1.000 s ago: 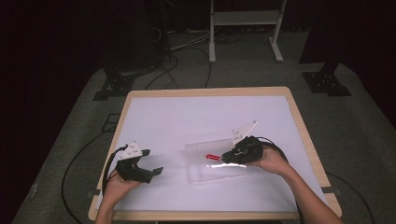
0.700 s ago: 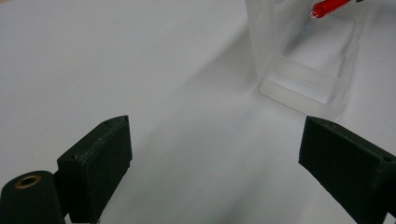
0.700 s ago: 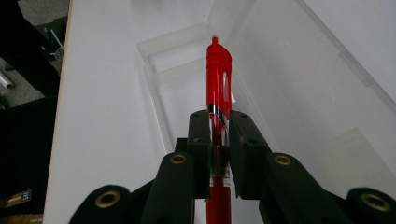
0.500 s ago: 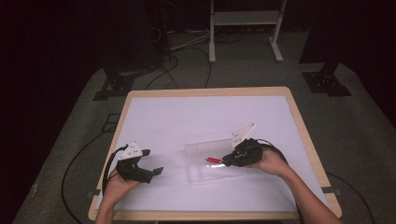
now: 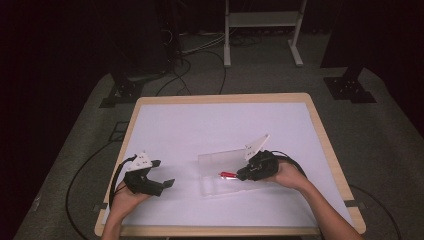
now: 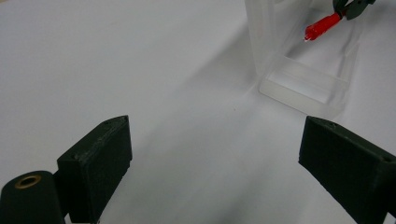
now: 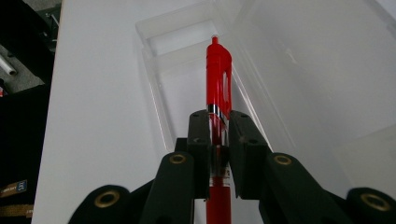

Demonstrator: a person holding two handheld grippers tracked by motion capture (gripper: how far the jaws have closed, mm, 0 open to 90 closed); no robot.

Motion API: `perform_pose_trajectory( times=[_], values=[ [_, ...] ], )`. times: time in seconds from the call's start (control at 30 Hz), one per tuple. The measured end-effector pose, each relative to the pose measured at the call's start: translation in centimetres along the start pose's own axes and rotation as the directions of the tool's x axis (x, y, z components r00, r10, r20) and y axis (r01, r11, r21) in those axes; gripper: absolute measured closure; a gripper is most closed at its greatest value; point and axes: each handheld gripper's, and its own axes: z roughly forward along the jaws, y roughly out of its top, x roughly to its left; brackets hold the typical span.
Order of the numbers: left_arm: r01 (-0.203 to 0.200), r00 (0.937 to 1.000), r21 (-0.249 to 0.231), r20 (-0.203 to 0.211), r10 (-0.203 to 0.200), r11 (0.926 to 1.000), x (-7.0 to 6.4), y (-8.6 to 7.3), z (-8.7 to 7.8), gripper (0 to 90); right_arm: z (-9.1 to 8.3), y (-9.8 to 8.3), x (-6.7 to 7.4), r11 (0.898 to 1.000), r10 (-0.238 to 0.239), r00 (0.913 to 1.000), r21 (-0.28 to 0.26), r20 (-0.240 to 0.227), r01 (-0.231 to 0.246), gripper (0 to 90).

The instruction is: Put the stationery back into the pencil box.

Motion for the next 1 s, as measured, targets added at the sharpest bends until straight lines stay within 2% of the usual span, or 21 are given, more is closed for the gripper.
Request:
perform_pose_trajectory(
  times=[1.0],
  values=[
    [0.003, 1.0000, 0.004, 0.006, -0.003, 1.0000, 0.0, 0.0, 0.1, 9.1, 1.6, -0.8, -0.5, 0.999, 0.020, 0.9995, 0.033, -0.022, -0.020, 78.4]
  ],
)
